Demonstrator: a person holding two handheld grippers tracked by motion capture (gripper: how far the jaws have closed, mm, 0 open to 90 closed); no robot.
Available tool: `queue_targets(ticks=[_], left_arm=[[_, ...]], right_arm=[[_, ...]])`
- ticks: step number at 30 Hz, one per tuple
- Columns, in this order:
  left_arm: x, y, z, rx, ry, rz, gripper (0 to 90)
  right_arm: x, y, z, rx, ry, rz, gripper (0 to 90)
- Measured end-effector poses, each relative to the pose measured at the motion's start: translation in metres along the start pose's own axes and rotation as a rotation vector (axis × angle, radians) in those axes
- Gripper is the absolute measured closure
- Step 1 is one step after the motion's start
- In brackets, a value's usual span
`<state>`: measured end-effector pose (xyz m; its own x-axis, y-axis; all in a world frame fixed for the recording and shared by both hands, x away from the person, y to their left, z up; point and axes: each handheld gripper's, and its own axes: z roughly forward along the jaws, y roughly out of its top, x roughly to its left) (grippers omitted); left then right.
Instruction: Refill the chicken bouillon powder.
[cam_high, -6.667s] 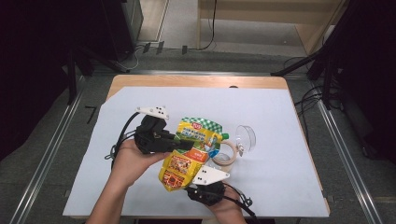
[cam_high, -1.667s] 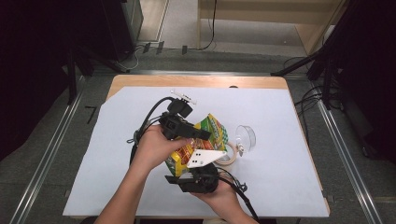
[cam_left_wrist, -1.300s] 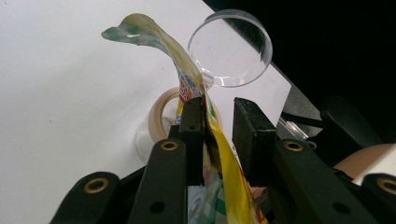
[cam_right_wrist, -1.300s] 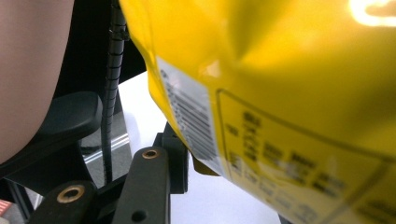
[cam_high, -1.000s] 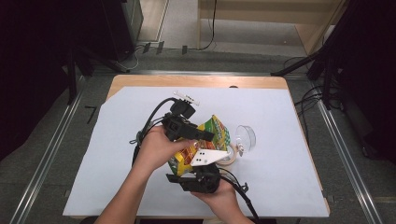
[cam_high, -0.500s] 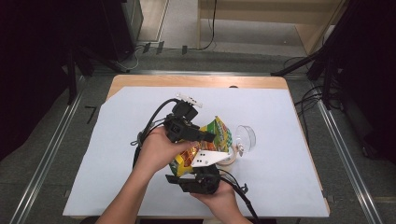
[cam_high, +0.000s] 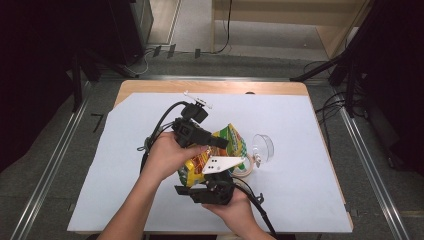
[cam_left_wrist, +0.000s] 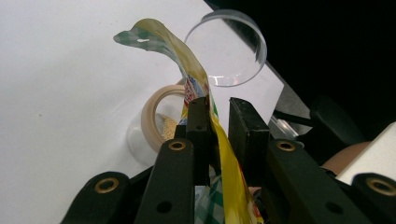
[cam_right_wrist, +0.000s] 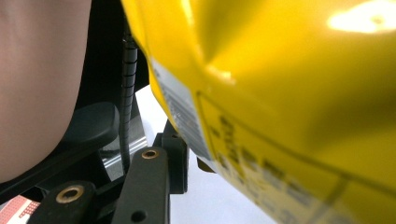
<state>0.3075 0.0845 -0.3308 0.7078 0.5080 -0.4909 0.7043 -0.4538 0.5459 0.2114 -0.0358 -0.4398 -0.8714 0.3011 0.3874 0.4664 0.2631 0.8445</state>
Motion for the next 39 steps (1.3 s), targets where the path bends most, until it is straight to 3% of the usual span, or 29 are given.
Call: queue_targets(ticks=[5,7,8,12,17,21,25,29,35,39], left_arm=[[0.006,0.0,0.0,-0.016,0.023,-0.01,78.5],[0.009,-0.001,0.003,0.004,0.042,-0.015,78.9],[0.011,-0.001,0.004,-0.003,0.026,-0.023,79.4],[0.011,-0.004,0.002,-0.018,0.024,-0.026,80.5],[0.005,-0.006,0.001,-0.025,0.058,0.018,80.2],[0.006,-0.007,0.004,-0.037,0.042,0.003,80.1],[0.003,-0.006,0.004,-0.046,0.053,0.011,79.1],[0.004,-0.005,0.004,-0.047,0.053,0.011,79.7],[-0.001,-0.004,0.004,-0.041,0.067,0.028,79.5],[-0.004,-0.003,0.002,-0.058,0.058,0.031,78.6]], right_arm=[[-0.007,0.005,0.004,0.003,0.006,0.006,66.5],[-0.01,0.002,0.008,0.0,0.026,0.035,66.3],[-0.011,0.001,0.009,0.004,0.032,0.045,66.3],[-0.012,0.0,0.01,0.012,0.018,0.028,66.4],[-0.01,0.0,0.009,0.005,0.021,0.021,66.4],[-0.01,-0.003,0.007,0.016,0.011,0.019,66.3],[-0.01,-0.003,0.005,0.015,0.007,0.007,65.7],[-0.008,-0.002,0.005,0.008,0.018,-0.008,59.5],[-0.006,-0.003,0.003,0.02,-0.004,-0.068,67.8],[-0.005,-0.002,0.001,0.012,-0.022,-0.074,68.9]])
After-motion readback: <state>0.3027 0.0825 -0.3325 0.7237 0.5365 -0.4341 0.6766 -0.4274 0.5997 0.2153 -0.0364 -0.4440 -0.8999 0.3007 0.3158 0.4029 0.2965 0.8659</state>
